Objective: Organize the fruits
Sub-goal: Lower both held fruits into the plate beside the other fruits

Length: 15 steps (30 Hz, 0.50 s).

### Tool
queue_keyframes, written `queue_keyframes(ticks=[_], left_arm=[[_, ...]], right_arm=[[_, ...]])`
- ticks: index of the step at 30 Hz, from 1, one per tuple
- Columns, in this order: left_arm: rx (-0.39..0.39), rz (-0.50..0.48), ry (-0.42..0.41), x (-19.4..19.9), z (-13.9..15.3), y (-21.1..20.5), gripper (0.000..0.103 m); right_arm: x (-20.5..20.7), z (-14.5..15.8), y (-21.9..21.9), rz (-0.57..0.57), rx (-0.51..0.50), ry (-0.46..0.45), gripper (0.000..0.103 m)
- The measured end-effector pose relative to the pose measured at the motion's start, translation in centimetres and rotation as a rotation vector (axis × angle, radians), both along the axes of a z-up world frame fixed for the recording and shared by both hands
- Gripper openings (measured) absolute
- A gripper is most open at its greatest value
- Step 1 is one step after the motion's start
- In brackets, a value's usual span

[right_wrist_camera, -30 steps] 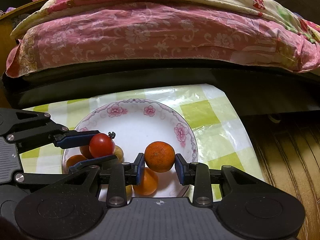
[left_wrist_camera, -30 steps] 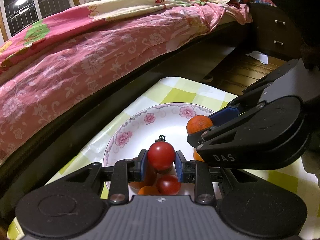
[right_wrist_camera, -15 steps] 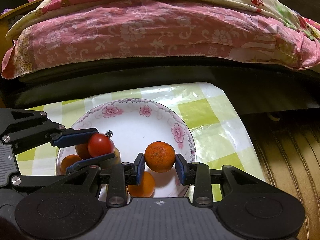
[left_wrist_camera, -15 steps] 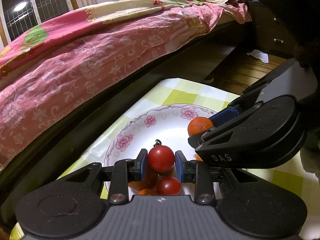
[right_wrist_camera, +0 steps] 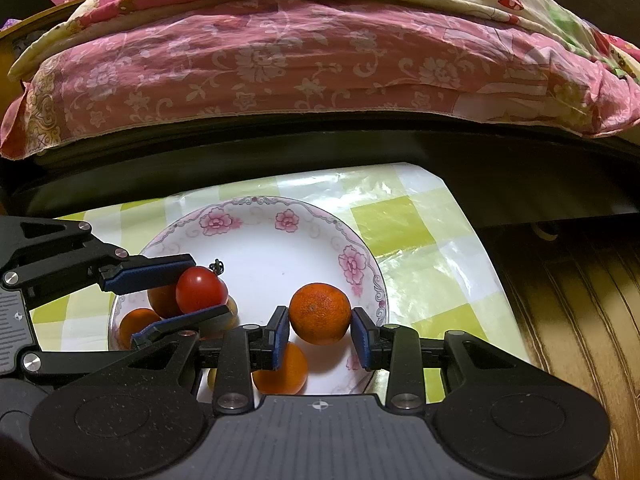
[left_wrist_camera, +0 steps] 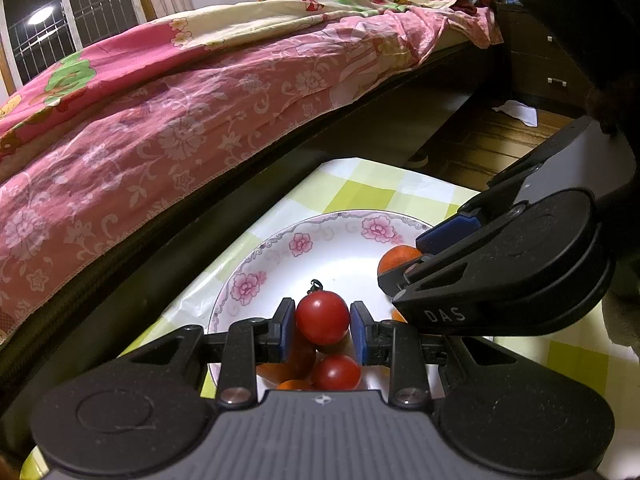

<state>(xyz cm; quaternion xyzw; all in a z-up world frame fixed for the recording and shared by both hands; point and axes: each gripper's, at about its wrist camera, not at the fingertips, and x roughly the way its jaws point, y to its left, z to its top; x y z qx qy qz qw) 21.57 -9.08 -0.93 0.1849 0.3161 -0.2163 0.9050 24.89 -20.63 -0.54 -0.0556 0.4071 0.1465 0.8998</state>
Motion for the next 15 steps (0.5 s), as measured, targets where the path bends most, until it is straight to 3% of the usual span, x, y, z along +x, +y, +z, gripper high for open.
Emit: queue_keyframes(ticks=[15], left_arm=[[-0.011,0.008,0.003,0.2,-0.02,0.02,0.039]], right_arm=[[-0.03,0.14,-0.16,-0.002,0.002,-0.007,0.033]])
